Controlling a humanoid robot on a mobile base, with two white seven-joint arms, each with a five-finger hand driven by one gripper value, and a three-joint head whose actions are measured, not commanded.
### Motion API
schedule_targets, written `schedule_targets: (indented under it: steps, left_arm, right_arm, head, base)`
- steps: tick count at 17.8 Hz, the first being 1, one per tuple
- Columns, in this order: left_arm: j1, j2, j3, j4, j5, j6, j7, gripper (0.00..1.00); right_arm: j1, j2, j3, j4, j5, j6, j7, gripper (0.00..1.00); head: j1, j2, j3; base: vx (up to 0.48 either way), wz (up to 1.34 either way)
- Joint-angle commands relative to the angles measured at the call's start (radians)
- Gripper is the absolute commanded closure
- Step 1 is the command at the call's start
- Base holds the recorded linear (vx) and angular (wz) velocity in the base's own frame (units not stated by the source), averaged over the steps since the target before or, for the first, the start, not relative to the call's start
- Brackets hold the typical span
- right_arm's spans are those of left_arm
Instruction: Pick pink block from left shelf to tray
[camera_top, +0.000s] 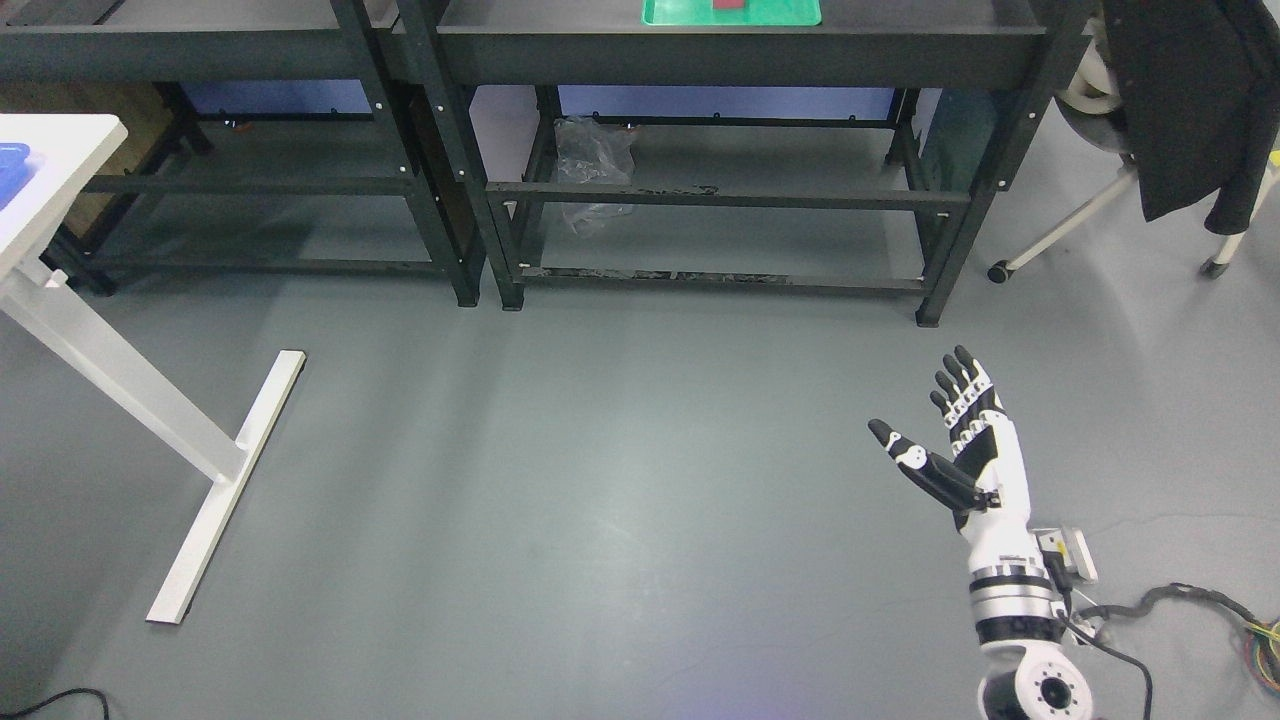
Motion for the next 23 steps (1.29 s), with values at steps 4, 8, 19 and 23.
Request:
schedule_targets:
  steps: [4,8,19,23]
  left_arm:
    - [-0.029,0.017,0.000,-0.017,0.000,-0.001,0.001,0.00]
    - [-0.029,0.017,0.000,-0.017,0.000,-0.001,0.001,0.00]
    - [-0.029,0.017,0.000,-0.017,0.000,-0.001,0.001,0.00]
    - [-0.029,0.017,0.000,-0.017,0.000,-0.001,0.001,0.00]
  right_arm:
    - [0.000,-0.017,0.003,0.000,0.000,0.001,0.001,0.00]
    - [0.000,-0.017,0.001,0.000,0.000,0.004,0.001,0.00]
    - [-0.023,-0.017,0.000,0.000,0.126,-0.036,-0.007,0.00]
    - [-0.045,-0.017,-0.012,0.002,0.254,-0.047,-0.027,0.01]
  head:
    - [0.0000,0.000,0.000]
    - [0.0000,0.000,0.000]
    - [0.0000,0.000,0.000]
    - [0.0000,0.000,0.000]
  base:
    - [0.000,0.00]
    - [0.000,0.00]
    - [0.000,0.00]
    - [0.000,0.00]
